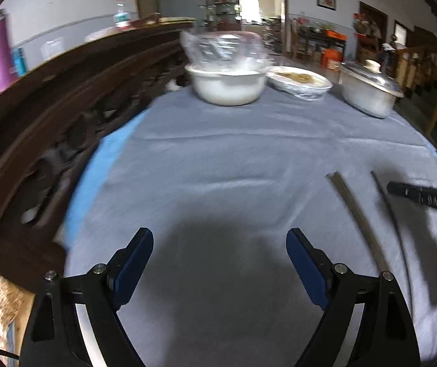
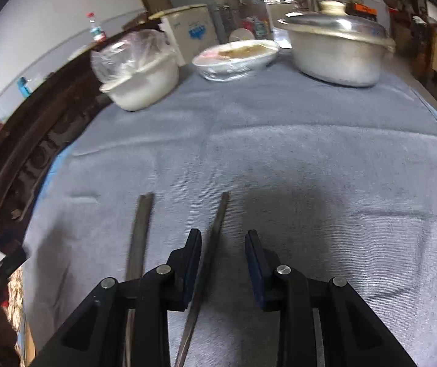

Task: Organize utensils
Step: 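Grasp dark chopsticks with the right tool while the left tool grasps others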

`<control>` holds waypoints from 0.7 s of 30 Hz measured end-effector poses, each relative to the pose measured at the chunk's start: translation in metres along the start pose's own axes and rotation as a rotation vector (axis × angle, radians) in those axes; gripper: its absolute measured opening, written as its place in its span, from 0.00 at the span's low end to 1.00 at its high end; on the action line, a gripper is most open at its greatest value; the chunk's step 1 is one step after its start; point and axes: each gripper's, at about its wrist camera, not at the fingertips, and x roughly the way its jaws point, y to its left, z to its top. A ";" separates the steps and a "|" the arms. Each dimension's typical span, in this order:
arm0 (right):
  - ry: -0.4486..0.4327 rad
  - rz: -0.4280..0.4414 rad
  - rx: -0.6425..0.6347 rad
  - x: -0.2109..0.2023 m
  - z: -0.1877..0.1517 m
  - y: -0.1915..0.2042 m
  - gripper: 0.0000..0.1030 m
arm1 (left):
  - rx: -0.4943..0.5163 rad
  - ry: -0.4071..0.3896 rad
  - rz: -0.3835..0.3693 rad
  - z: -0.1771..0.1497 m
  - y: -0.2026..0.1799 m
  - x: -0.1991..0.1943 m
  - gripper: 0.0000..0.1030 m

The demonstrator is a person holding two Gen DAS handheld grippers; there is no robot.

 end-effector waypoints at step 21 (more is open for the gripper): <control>0.076 -0.082 -0.003 0.028 0.015 0.006 0.15 | 0.009 0.202 -0.178 0.046 -0.092 0.102 0.69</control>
